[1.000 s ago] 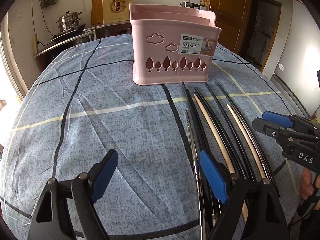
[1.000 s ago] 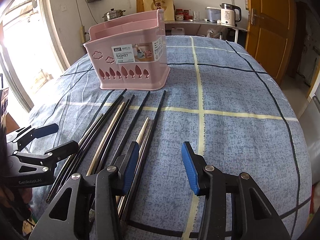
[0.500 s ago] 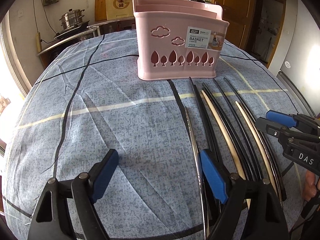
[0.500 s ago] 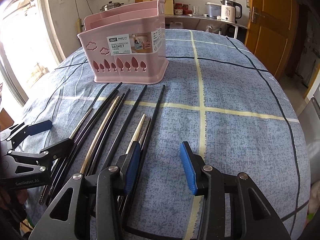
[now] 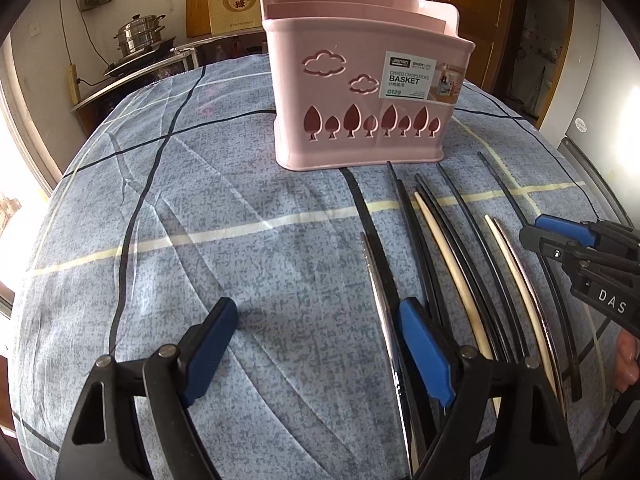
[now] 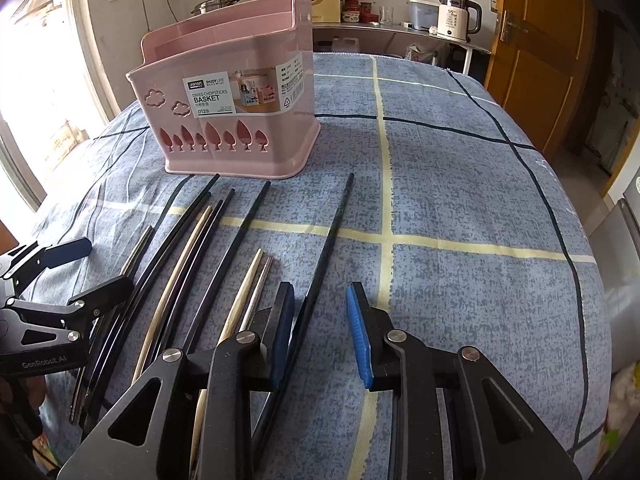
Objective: Organize utensils
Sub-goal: 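Close the right tool on a black chopstick while the left tool grasps a thin chopstick, then lift both held chopsticks and carry them over the pink basket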
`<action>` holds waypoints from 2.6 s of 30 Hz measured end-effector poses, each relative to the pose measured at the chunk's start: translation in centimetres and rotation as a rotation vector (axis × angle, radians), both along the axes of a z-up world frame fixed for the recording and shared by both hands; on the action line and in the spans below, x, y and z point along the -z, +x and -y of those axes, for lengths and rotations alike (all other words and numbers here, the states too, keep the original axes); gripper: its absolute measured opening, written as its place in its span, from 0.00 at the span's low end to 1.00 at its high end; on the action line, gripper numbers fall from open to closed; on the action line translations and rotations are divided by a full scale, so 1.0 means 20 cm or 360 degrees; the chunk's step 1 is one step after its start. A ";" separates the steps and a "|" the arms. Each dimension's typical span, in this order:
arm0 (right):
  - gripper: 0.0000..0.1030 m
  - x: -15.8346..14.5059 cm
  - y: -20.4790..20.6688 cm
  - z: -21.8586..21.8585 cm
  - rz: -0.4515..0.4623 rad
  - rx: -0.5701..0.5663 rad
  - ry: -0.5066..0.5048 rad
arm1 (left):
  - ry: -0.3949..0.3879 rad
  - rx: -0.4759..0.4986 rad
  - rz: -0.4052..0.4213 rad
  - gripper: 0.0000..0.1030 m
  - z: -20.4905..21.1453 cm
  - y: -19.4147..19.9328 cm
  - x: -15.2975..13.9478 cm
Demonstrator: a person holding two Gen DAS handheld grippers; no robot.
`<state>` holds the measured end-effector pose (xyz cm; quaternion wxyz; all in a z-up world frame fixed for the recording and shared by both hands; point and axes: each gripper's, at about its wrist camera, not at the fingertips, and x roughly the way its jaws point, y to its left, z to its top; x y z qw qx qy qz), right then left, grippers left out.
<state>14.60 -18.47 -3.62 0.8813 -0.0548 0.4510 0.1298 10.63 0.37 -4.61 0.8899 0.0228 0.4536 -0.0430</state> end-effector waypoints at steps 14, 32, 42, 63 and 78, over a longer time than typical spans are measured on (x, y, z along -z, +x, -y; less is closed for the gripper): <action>0.05 -0.03 0.07 0.00 -0.0014 -0.0030 0.0066 | -0.0006 0.0094 0.0005 0.09 0.09 0.04 -0.03; 0.05 -0.28 -0.04 0.08 0.0181 -0.0095 0.0346 | -0.0271 0.0150 0.0140 0.05 0.01 -0.06 -0.28; 0.05 -0.47 -0.14 0.10 0.0351 -0.0131 0.0431 | -0.0318 0.0170 0.0333 0.05 -0.04 -0.15 -0.54; 0.05 -0.69 -0.18 0.06 0.0518 -0.0216 0.0481 | -0.0343 0.0218 0.0465 0.05 -0.07 -0.12 -0.78; 0.05 -1.01 0.09 -0.12 0.0724 -0.0274 0.0597 | -0.0367 0.0165 0.0675 0.05 -0.17 0.18 -1.17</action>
